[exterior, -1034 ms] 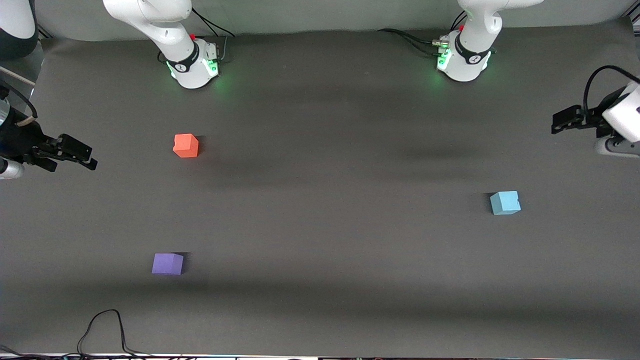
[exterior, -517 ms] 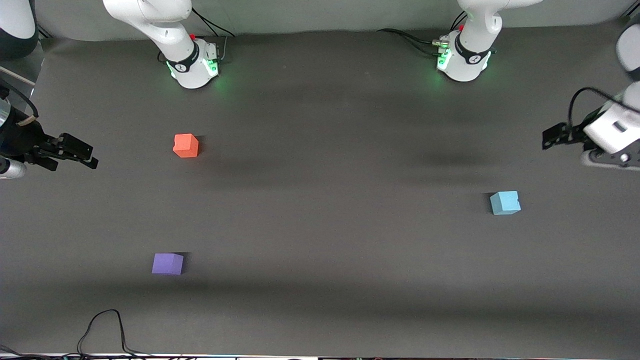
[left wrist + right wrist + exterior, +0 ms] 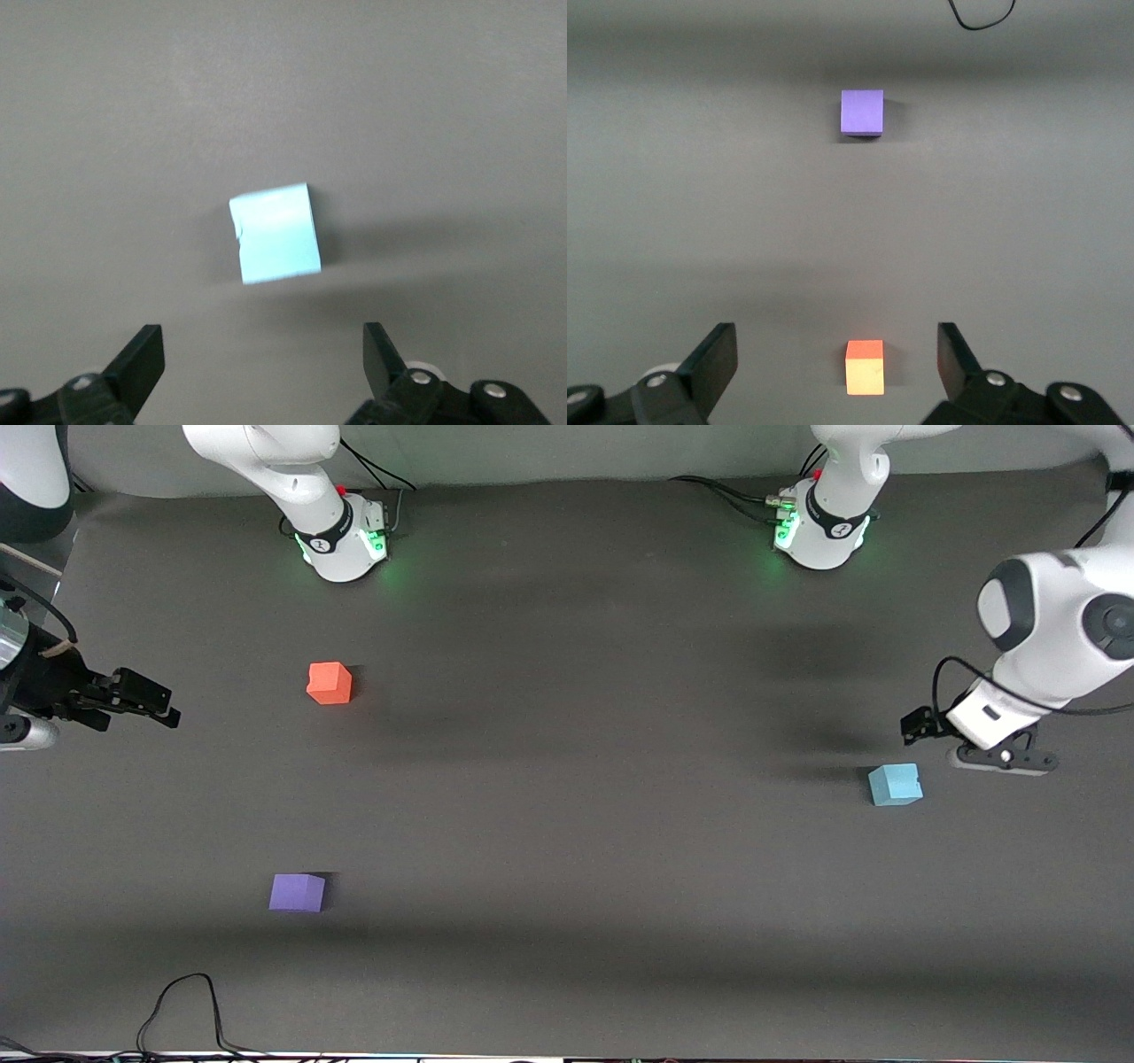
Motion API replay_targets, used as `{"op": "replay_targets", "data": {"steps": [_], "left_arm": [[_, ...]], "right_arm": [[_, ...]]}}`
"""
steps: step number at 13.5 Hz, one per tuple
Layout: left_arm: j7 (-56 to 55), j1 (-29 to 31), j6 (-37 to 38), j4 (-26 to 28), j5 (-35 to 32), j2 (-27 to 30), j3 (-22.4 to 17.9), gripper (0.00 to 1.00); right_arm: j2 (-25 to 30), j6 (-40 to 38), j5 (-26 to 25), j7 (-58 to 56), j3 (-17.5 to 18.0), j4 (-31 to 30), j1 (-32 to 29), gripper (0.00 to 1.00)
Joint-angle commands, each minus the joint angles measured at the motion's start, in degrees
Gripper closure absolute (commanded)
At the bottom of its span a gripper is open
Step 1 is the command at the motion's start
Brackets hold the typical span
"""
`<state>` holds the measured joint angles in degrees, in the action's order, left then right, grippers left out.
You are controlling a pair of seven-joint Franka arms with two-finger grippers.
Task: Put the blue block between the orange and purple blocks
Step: 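Reach the left gripper down to the light-blue cube and grasp it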
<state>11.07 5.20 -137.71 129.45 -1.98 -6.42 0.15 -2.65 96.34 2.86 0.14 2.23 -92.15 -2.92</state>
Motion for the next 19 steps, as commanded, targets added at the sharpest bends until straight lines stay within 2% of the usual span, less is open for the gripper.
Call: {"op": "replay_targets", "data": {"steps": [1,3,9,10,11,13,16,19], "left_arm": [[-1.4,0.07,-7.81,-0.34,-0.48,-6.48,0.29,0.0],[-1.4,0.25,-11.78,-0.69,-0.39,-10.09,0.29,0.0],[-2.54,0.07,-16.54,-1.57,0.14,-16.08,0.29,0.01],[-2.72,0.25,-16.1,-1.57,0.23,-16.08,0.29,0.15],[-3.15,0.25,-15.58,-1.66,0.23,-16.08,0.29,0.41],[-3.25,0.07,-14.7,-2.71,0.23,-15.99,0.29,0.45],[-2.98,0.33,-8.05,-6.73,0.14,-15.12,0.29,0.48],[-3.77,-0.45,11.69,-17.27,0.05,-11.0,0.46,0.48]], "right_arm": [[-0.43,-0.72,0.57,-1.02,-0.3,1.01,0.46,0.0],[-0.6,-0.54,0.48,-1.02,-0.3,1.01,0.46,0.0],[-1.22,0.77,-1.1,-1.02,-0.39,1.45,0.55,0.0],[-1.22,0.86,-1.1,-1.02,-0.39,1.45,0.46,0.0],[-1.3,0.86,-1.45,-1.1,-0.39,1.36,0.46,0.0],[-1.48,1.3,-2.07,-1.19,-0.74,1.54,0.29,0.0],[-1.39,0.87,-2.25,-1.1,-1.09,3.29,-0.06,0.0],[-1.39,0.78,-2.33,-0.66,-1.0,4.26,0.11,0.0]]}}
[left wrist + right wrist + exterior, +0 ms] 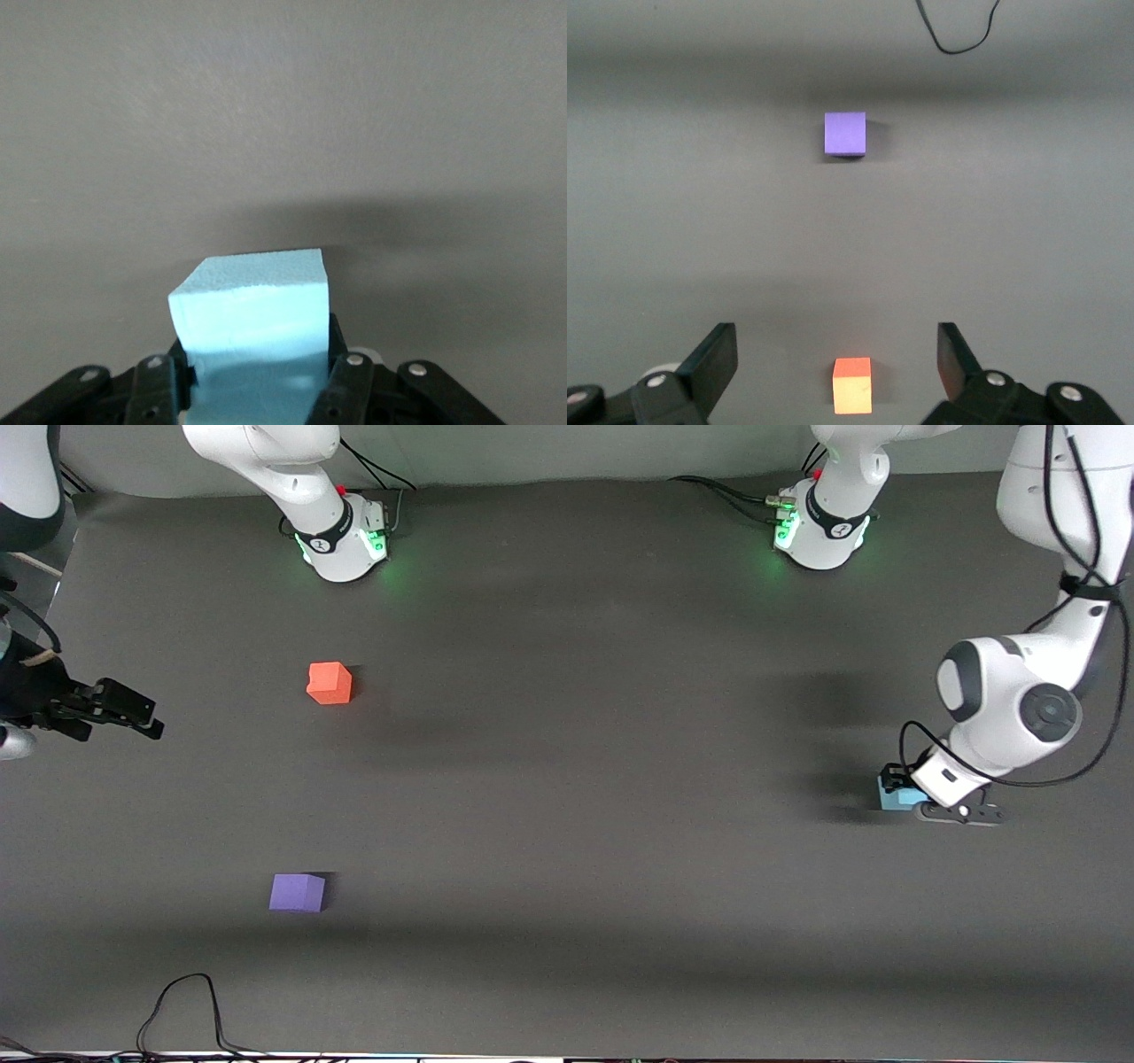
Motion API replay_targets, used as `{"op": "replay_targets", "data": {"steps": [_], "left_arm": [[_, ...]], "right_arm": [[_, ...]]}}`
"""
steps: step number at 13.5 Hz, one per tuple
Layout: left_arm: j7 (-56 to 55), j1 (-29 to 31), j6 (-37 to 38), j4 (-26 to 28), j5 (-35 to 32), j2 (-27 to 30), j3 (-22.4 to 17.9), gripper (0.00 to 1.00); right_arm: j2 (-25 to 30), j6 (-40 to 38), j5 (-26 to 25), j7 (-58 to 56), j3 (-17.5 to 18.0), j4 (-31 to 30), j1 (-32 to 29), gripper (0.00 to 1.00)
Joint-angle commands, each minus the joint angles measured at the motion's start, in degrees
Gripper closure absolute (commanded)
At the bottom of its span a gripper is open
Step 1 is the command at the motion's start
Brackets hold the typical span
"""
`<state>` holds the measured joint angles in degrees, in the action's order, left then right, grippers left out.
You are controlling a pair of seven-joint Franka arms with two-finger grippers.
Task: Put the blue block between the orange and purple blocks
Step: 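Reach the left gripper down to the light-blue cube and grasp it, then lift the blue cube and carry it toward the table middle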
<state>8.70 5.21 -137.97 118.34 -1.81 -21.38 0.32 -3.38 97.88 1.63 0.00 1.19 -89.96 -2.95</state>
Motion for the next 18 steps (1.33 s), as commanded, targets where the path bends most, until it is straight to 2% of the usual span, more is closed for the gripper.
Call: {"op": "replay_targets", "data": {"steps": [1,2,4,6,8,11,13,16,18], "left_arm": [[-4.11,-1.16,18.02,-8.98,-0.29,5.8,0.65,0.48],[-8.05,-3.52,23.48,-11.44,-0.64,7.13,0.65,0.48],[-16.3,-10.63,29.23,-14.79,-0.65,7.67,0.74,0.47],[-27.37,-18.36,31.18,-16.56,-0.65,7.41,1.18,0.47],[-38.7,-27.58,30.13,-17.53,-0.38,6.1,1.44,0.47],[-54.79,-41.03,25.4,-24.71,-0.56,-1.62,1.53,0.48],[-62.63,-46.76,22.23,-31.21,-1.0,-9.43,1.44,0.48],[-70.99,-52.57,18.27,-38.7,-4.5,-19.81,1.44,0.48],[-72.42,-54.42,14.33,-38.98,-5.74,-23.25,1.44,0.48]], "right_arm": [[-0.58,-0.76,-1.1,-0.7,0.04,2.07,0.05,0.0],[-0.58,-0.85,-1.1,-0.79,0.04,2.07,0.05,0.0],[-0.49,-0.76,-1.1,-0.62,0.21,2.16,0.49,0.0],[-0.58,-0.85,-1.01,-0.18,0.39,2.07,0.4,0.0],[-0.66,-0.76,-0.93,-0.17,0.39,2.16,0.4,0.0],[-0.58,-1.11,-0.75,0.0,0.39,2.07,0.4,0.0],[-0.66,-1.2,-0.75,-0.09,0.13,2.07,0.4,0.0],[-0.58,-1.29,-0.66,-0.17,0.04,1.98,0.31,0.0],[-0.58,-1.29,-0.66,-0.17,0.03,1.98,0.31,0.0]]}}
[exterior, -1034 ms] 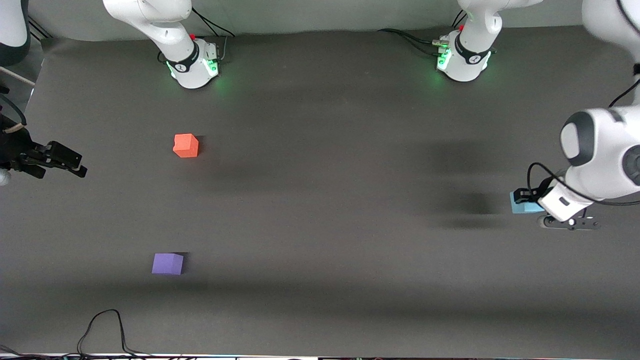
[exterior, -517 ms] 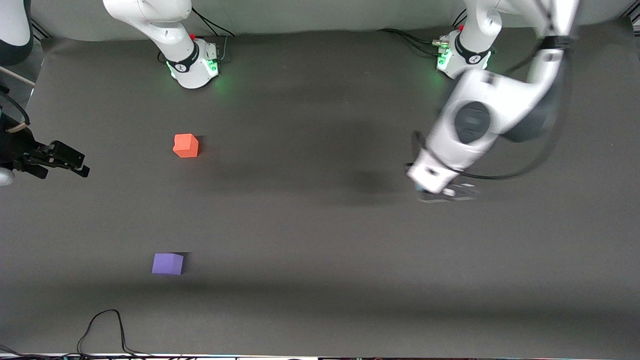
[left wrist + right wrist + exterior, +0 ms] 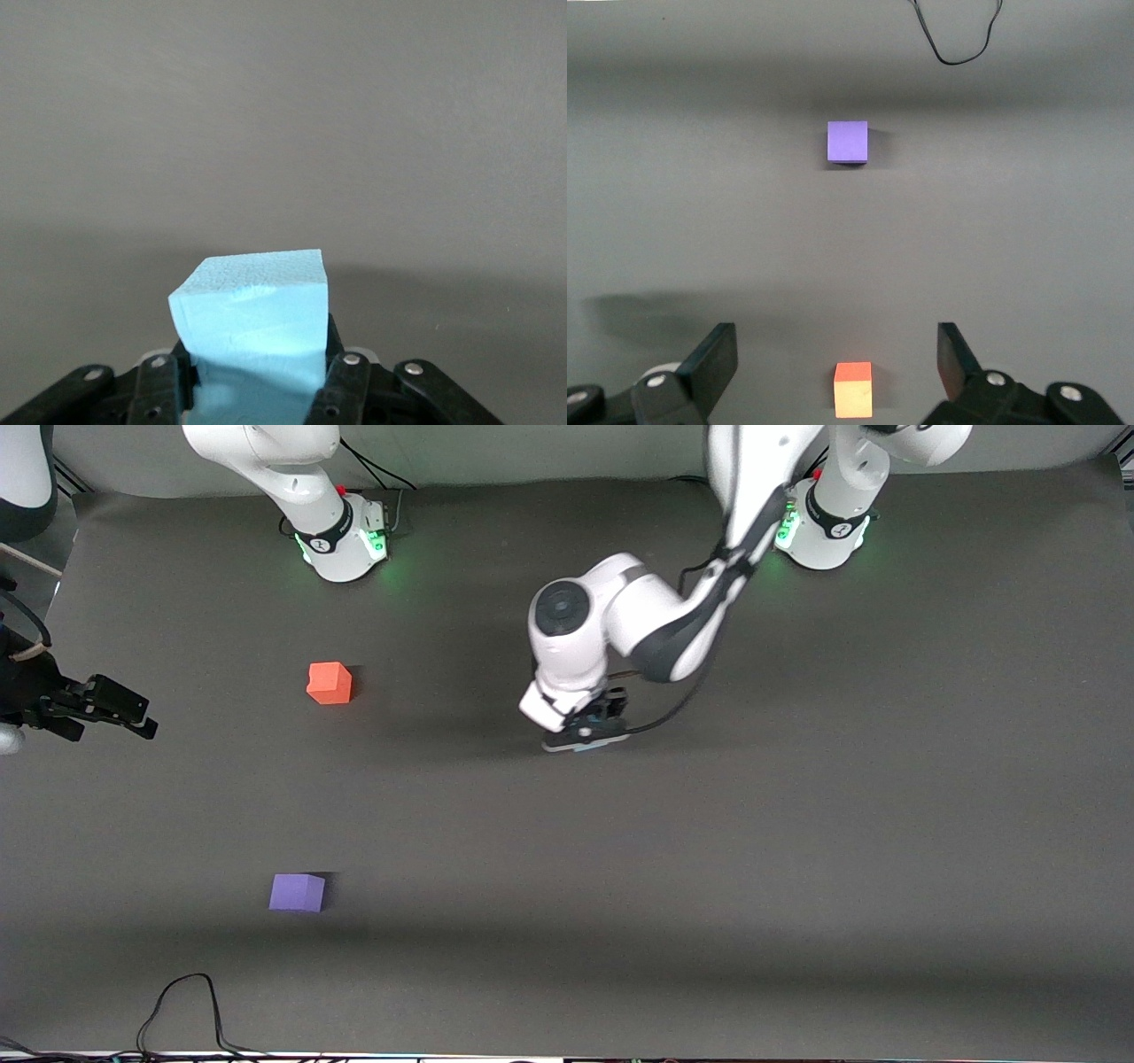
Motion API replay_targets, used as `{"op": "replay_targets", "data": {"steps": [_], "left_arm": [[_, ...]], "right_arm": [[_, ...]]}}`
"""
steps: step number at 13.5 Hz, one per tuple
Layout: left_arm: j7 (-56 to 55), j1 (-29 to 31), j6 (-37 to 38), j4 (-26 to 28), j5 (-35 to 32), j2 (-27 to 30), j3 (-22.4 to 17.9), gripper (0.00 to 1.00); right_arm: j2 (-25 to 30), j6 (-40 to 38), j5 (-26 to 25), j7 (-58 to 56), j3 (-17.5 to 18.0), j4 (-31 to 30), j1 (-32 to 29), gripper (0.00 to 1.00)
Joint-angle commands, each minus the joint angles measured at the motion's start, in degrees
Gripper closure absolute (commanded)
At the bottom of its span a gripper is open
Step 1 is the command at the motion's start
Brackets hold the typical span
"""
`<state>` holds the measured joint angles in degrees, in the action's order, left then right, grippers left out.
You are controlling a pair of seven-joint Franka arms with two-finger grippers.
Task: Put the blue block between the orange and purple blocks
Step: 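Lift the blue cube and carry it toward the table middle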
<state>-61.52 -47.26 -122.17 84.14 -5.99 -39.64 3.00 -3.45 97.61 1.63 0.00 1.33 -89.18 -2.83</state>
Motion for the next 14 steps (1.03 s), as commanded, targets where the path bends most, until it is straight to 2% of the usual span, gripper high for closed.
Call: {"op": "replay_targets", "data": {"steps": [1,5,6,7,8,10,11,14], "left_arm": [[-2.2,-2.57,-3.06,-4.77,-1.65,-6.32,-1.24,0.48],[-1.68,-3.01,-7.47,-4.77,-1.65,-8.62,-1.24,0.47],[-1.41,-3.01,-7.47,-4.77,-1.56,-8.62,-1.24,0.33],[-1.32,-2.75,-7.47,-4.77,-1.65,-8.53,-1.24,0.08],[-1.06,-2.4,-6.77,-4.77,-1.56,-8.01,-1.24,0.0],[-0.19,0.22,-3.54,-4.86,-0.69,-4.42,-0.98,0.0],[1.91,2.5,1.1,-4.86,1.06,-1.27,-0.45,0.0],[16.64,12.77,14.54,-4.51,11.67,10.5,0.34,0.0]], "right_arm": [[-0.5,-1.02,-0.66,-0.43,-0.1,1.12,0.2,0.0],[-0.5,-1.89,-0.83,-0.87,-0.1,0.85,0.2,0.0],[-0.42,-2.51,-0.66,-0.7,-0.1,0.85,0.11,0.0],[-0.42,-2.51,-0.57,-0.7,-0.19,0.85,0.11,0.0],[-0.5,-2.51,-0.66,-0.79,-0.19,0.77,0.19,0.0],[-0.68,-2.69,-0.75,-0.52,-0.01,0.76,0.28,0.0],[-0.77,-2.69,-0.83,-0.26,-0.01,0.68,0.37,0.0],[-1.82,-2.95,-0.05,-0.53,0.34,0.32,0.28,0.0]]}}
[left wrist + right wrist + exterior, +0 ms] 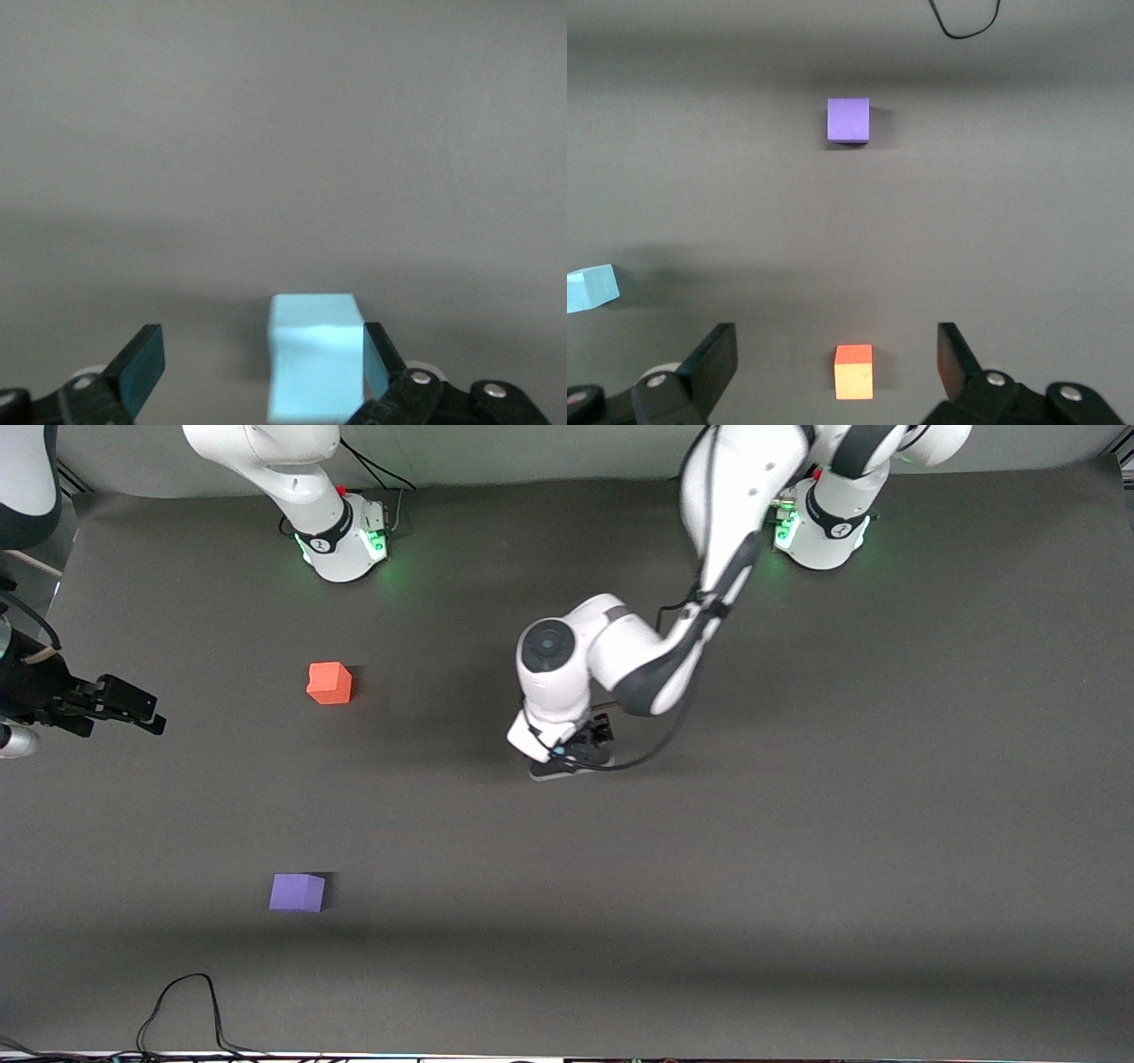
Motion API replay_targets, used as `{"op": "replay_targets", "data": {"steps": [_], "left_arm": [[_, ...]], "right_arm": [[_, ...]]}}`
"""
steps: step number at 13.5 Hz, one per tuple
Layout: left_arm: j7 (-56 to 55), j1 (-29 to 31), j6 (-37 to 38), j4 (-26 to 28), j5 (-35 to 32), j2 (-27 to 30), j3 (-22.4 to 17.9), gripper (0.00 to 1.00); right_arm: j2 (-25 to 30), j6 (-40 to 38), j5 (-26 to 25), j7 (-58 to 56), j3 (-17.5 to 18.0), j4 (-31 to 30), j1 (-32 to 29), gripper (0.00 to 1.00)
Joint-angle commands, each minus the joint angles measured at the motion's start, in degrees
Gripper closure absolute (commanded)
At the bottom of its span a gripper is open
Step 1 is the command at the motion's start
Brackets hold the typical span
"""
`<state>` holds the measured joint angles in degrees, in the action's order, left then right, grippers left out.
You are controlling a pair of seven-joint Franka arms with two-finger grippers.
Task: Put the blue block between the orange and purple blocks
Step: 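Release the blue cube while the right gripper reaches toward it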
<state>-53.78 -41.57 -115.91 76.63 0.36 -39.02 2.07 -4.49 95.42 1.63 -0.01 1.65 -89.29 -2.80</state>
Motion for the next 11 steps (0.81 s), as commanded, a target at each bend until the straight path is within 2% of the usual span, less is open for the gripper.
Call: {"op": "replay_targets", "data": {"steps": [1,3,6,7,9,11], "left_arm": [[13.39,11.29,13.9,2.91,7.01,12.89,1.36,0.0],[21.66,18.77,22.88,3.35,8.34,18.78,1.27,0.0],[30.81,27.04,31.42,3.61,7.3,24.85,0.84,0.0],[33.27,29.24,33.27,4.05,6.94,26.79,0.83,0.0],[40.38,33.72,35.13,6.59,6.24,30.66,0.75,0.0],[47.15,37.77,34.18,11.5,5.36,34.96,0.66,0.0]], "right_arm": [[-1.05,-0.85,1.08,-0.78,0.2,0.17,0.52,0.0],[-1.67,-1.38,7.48,-0.09,0.46,-0.09,3.75,0.0],[-4.47,-0.15,7.69,7.52,0.46,0.43,13.93,0.0],[-5.78,1.24,7.25,10.61,0.46,0.35,17.36,0.0],[-8.86,5.1,3.14,15.88,0.46,-0.01,25.7,0.0],[-13.68,11.33,-0.82,25.45,0.46,-0.27,34.31,0.0]]}}
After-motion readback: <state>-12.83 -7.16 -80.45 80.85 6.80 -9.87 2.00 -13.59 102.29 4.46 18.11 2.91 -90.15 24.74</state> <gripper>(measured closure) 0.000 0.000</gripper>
